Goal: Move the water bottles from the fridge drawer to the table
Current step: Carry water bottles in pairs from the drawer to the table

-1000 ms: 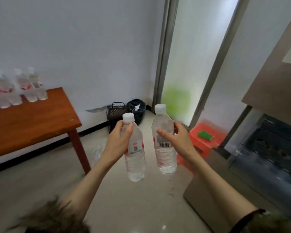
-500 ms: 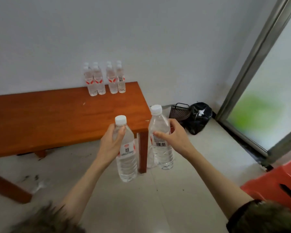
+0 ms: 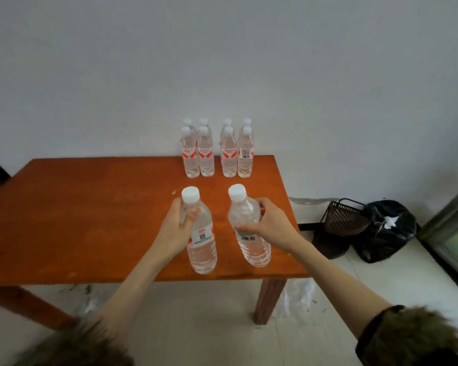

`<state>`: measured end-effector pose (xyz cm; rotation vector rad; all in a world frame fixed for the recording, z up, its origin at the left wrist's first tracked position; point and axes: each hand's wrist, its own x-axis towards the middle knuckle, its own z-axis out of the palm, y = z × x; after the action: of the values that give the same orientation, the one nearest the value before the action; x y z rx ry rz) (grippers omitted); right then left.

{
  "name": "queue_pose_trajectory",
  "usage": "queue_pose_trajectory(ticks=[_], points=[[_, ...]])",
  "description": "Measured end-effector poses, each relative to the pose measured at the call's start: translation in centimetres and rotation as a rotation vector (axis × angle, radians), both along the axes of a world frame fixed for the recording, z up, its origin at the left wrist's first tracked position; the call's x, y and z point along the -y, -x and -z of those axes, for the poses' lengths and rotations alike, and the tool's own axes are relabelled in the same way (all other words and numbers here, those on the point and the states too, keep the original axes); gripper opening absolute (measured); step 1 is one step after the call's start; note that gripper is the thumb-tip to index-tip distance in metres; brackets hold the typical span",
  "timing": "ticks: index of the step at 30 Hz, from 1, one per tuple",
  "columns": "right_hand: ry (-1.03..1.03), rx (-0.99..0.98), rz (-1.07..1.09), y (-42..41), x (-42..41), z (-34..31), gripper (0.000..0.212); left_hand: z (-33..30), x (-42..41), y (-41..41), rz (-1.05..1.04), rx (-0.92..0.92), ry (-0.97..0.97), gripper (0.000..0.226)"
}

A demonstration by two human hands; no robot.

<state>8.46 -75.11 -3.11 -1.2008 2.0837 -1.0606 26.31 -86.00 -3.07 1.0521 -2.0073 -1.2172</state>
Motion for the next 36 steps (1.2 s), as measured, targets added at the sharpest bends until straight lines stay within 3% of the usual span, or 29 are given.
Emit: queue_pose_trajectory(ticks=[10, 19, 31, 36], points=[[-0.105, -0.099, -0.128, 4.4, 16.5, 1.9, 0.075, 0.6, 15.9, 3.8, -0.027, 0.115, -0.038, 0.042], [-0.108, -0.049, 0.003, 6.9, 29.1, 5.9, 0.075, 3.1, 28.8, 8.3, 0.152, 0.13, -0.094, 0.047], [-0.143, 0.059, 0.075, 9.6, 35.7, 8.8, 0.081, 5.7, 36.0, 12.3, 0.242, 0.157, -0.094, 0.053], [-0.131, 0.1, 0.094, 10.1, 36.5, 9.5, 0.08, 6.5, 36.8, 12.8, 0.24, 0.161, -0.114, 0.067]])
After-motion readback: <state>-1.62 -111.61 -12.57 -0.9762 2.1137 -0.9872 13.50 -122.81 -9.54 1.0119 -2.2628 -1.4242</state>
